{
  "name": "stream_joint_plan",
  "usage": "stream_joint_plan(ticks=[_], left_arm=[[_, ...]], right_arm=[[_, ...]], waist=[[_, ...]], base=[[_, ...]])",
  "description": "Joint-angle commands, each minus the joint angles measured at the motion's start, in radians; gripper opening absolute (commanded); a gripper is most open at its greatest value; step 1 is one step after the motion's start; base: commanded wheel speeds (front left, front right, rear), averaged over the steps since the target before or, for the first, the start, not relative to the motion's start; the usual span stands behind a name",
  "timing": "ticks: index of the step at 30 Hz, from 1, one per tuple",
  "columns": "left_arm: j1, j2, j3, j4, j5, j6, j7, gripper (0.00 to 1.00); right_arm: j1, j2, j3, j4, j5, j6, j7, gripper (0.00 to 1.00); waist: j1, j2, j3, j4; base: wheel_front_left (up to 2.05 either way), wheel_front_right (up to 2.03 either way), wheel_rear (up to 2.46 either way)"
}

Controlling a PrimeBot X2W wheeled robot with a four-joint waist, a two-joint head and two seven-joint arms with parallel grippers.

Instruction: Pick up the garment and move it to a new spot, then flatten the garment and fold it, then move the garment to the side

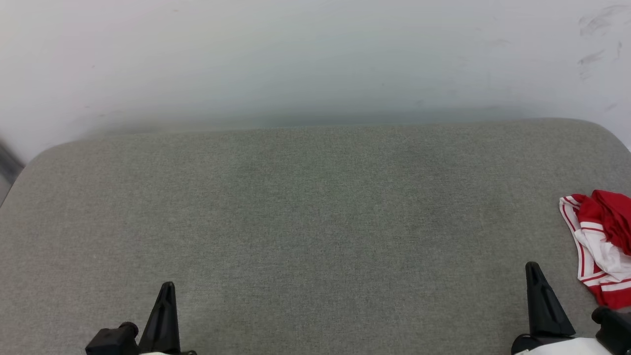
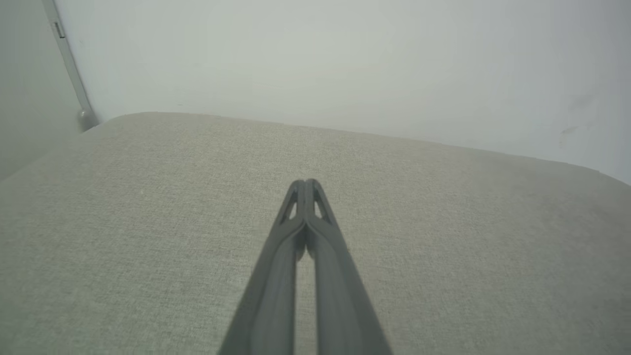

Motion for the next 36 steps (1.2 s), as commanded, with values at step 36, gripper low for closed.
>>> stream_joint_plan(ticks=[36], left_arm=[[-0.143, 0.002, 0.035, 0.09, -0.637, -0.058, 0.137, 0.0]], right_arm=[[-0.122, -0.024, 0.003, 0.073, 0.598, 0.0, 0.13, 0.0]], waist=[[0.0, 0.0, 0.004, 0.001]], base=[[0.0, 0.0, 0.0]])
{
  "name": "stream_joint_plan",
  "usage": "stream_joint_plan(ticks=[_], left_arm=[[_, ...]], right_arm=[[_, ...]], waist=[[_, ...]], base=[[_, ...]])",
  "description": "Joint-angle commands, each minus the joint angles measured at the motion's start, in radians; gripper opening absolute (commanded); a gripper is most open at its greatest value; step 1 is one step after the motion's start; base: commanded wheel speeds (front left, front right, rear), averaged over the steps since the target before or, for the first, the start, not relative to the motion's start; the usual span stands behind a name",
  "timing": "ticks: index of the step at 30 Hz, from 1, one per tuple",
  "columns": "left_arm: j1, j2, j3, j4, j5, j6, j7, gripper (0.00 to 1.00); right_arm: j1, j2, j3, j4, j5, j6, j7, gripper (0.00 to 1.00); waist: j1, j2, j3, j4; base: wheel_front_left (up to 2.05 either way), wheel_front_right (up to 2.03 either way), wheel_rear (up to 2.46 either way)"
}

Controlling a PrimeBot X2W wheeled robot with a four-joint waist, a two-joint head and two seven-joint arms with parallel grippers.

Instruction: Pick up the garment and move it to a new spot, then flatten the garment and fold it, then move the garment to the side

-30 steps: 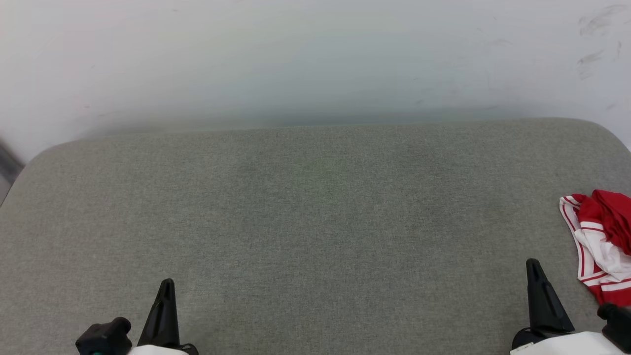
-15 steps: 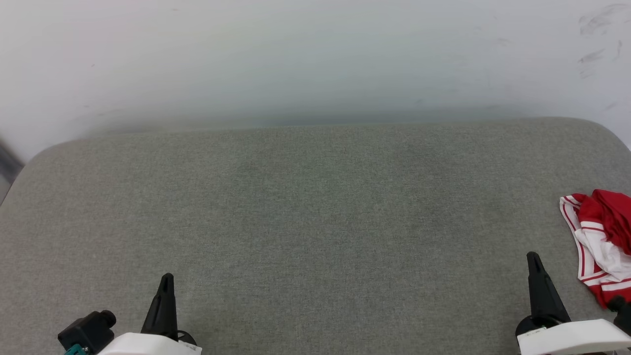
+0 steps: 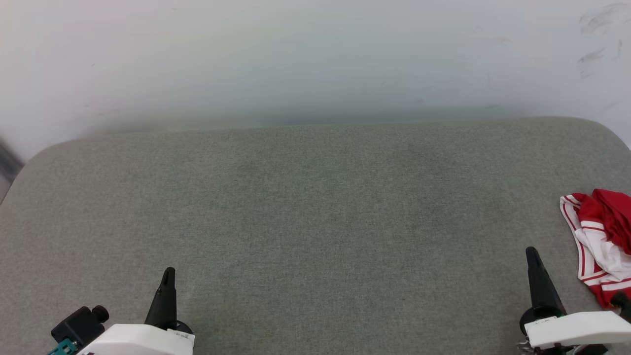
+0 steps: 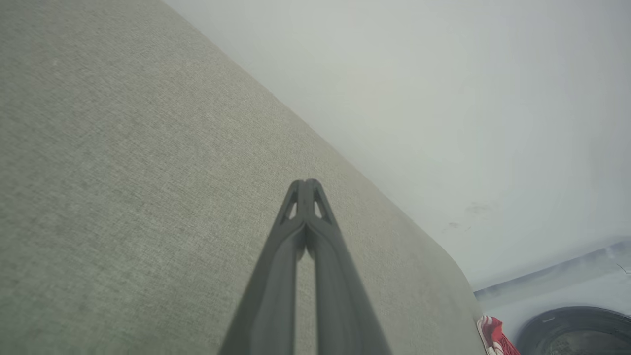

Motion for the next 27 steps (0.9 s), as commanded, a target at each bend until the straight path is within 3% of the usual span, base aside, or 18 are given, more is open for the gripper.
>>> stream_joint_plan(ticks=[1, 27], left_arm=[[-0.029, 0.001, 0.005, -0.006, -0.029, -0.006, 0.005, 0.0], [-0.087, -0.004, 0.026, 0.046, -0.339, -0.034, 0.079, 0.0]], right_arm=[[-0.026, -0.01, -0.001, -0.005, 0.028, 0.0, 0.005, 0.0], [-0.075, -0.01, -0.01, 0.039, 0.314, 0.0, 0.078, 0.0]], waist=[[0.0, -0.0001, 0.0, 0.0], [0.0, -0.0001, 0.003, 0.001]], base=[[0.0, 0.0, 0.0], [0.0, 0.0, 0.0]])
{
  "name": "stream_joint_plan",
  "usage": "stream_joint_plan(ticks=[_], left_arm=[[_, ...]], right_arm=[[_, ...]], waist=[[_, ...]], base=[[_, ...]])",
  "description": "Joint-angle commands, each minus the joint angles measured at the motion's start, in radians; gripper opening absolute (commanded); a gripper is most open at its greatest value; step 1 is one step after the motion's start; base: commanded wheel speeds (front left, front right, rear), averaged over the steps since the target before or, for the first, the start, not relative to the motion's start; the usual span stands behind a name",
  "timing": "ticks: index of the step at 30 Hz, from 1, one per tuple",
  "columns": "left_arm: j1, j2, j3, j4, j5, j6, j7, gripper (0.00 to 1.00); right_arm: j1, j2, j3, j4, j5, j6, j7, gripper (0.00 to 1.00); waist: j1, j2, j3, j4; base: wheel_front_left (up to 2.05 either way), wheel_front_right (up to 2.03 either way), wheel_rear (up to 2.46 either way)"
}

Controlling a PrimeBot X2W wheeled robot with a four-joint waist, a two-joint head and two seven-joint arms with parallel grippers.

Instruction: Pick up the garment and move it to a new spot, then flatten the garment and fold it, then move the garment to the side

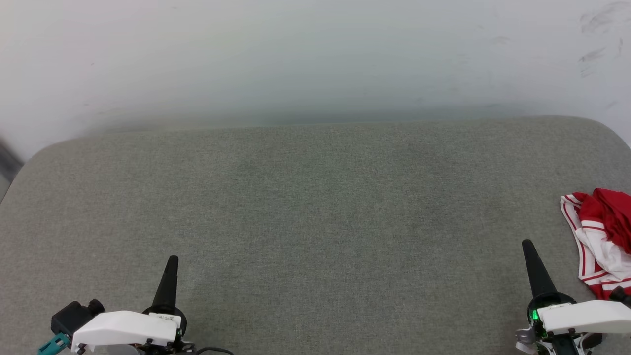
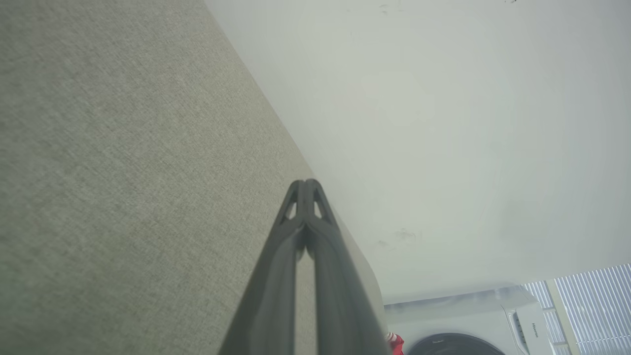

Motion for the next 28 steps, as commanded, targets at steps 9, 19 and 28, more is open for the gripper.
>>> stream_joint_plan(ticks=[9, 19, 28], left_arm=[[-0.042, -0.001, 0.01, 0.012, -0.106, -0.014, 0.026, 0.0], [-0.057, -0.003, 0.017, 0.027, -0.191, -0.021, 0.047, 0.0], [-0.07, -0.005, 0.024, 0.041, -0.268, -0.029, 0.067, 0.0]], right_arm=[[-0.037, -0.006, -0.006, 0.009, 0.099, 0.0, 0.026, 0.0], [-0.05, -0.005, -0.009, 0.021, 0.176, 0.0, 0.047, 0.0], [-0.064, -0.003, -0.013, 0.033, 0.247, 0.0, 0.067, 0.0]], waist=[[0.0, -0.0001, 0.001, 0.0], [0.0, -0.0001, 0.002, 0.0], [0.0, -0.0001, 0.003, 0.001]], base=[[0.0, 0.0, 0.0], [0.0, 0.0, 0.0], [0.0, 0.0, 0.0]])
